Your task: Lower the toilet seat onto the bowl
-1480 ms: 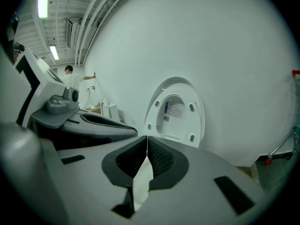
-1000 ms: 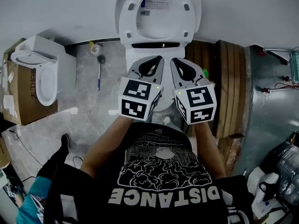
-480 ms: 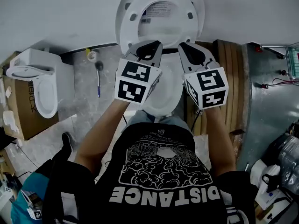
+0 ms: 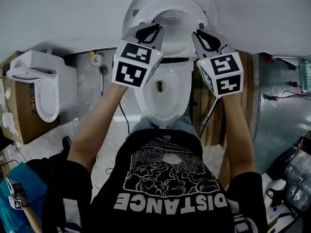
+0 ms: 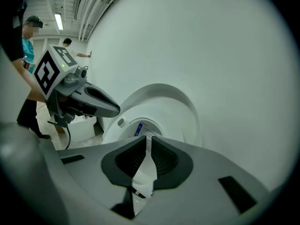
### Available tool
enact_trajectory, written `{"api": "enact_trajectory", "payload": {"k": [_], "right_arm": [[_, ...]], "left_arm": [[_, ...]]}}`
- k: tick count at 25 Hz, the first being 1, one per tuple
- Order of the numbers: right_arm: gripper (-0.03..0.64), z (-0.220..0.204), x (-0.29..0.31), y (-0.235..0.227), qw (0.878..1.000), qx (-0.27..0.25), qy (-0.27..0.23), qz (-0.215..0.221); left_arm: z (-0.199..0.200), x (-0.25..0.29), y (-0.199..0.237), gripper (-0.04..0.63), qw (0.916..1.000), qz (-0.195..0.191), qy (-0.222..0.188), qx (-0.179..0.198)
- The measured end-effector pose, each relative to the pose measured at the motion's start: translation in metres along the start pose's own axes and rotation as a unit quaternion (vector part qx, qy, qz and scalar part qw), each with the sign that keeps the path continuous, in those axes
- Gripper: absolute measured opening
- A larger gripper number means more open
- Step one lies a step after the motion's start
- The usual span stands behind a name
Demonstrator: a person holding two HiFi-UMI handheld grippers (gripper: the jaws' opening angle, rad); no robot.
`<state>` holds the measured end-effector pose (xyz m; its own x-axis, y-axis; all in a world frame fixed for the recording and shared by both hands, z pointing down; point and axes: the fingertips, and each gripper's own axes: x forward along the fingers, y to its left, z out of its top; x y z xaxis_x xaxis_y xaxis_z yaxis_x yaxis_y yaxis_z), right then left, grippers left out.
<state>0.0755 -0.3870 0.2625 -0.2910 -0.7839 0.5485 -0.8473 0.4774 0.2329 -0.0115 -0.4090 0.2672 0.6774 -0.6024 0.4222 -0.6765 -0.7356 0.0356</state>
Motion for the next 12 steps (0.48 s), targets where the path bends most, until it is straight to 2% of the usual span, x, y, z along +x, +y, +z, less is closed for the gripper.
{"api": "enact_trajectory", "payload": {"k": [4,7,12], "right_arm": [[0.031,0.0,0.02,-0.018,1.0,-0.016,0.004,0.013],[0.083,-0.001,0.033,-0.032,0.999,-0.036,0.012,0.022],[0.097,0.006,0.054,-0.054,0.997,-0.062,0.016,0.033]], "left_arm": [[0.007,0.016,0.018,0.028,0.9997,0.019,0.009,0.009],[0.014,0.029,0.029,0.064,0.9992,0.03,0.014,0.023],[0.018,0.052,0.047,0.101,0.9971,0.051,0.033,0.045]]}}
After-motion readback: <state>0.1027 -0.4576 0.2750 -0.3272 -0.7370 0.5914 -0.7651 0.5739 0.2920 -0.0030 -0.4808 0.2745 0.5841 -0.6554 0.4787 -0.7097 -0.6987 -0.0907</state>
